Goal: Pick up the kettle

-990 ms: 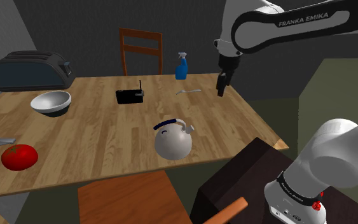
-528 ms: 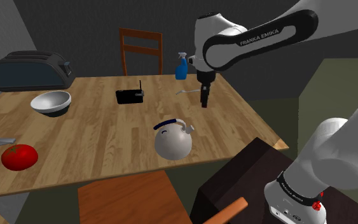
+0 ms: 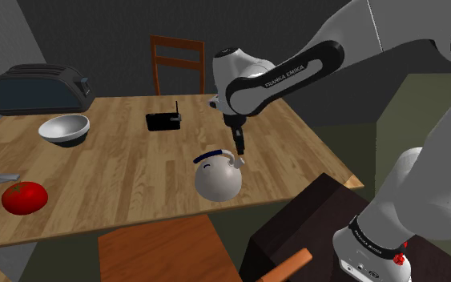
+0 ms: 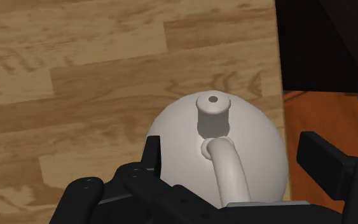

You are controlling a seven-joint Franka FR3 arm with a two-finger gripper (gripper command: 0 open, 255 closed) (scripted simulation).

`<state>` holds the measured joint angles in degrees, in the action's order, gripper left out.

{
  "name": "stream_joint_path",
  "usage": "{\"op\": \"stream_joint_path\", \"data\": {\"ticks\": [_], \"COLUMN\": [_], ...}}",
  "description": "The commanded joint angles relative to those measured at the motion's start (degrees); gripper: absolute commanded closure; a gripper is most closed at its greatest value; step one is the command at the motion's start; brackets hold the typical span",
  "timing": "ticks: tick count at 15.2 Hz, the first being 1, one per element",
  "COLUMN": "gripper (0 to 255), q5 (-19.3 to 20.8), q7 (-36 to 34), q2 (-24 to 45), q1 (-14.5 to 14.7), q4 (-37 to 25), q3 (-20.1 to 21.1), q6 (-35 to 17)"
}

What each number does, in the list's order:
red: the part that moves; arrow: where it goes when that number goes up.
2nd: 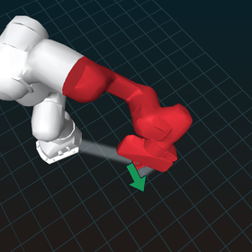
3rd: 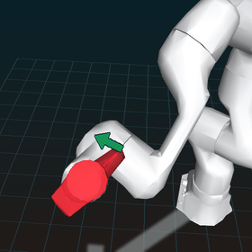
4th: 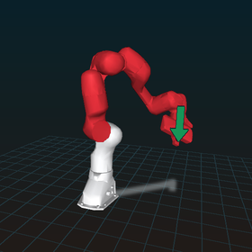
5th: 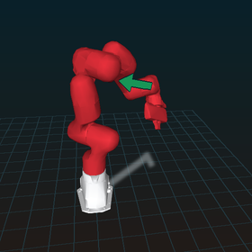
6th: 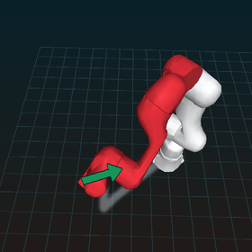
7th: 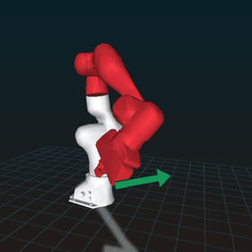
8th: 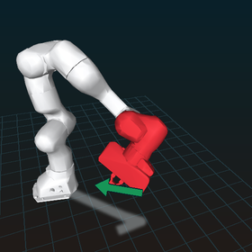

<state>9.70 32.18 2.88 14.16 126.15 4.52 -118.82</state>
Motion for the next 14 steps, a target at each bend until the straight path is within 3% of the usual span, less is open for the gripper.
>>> {"op": "stream_joint_path", "data": {"ticks": [1,10,11,14], "gripper": [0,0,255,255], "q5": [0.5,1.6,1.6,1.6], "q7": [1.8,0.6,0.6,0.6], "q2": [2.7,6.4,6.5,6.4], "q1": [0.7,0.7,0.7,0.7], "q4": [-0.8,0.9,0.9,0.9], "q3": [0.8,0.6,0.6,0.5], "q6": [-1.0,-6.4,-6.4,-6.4]}}
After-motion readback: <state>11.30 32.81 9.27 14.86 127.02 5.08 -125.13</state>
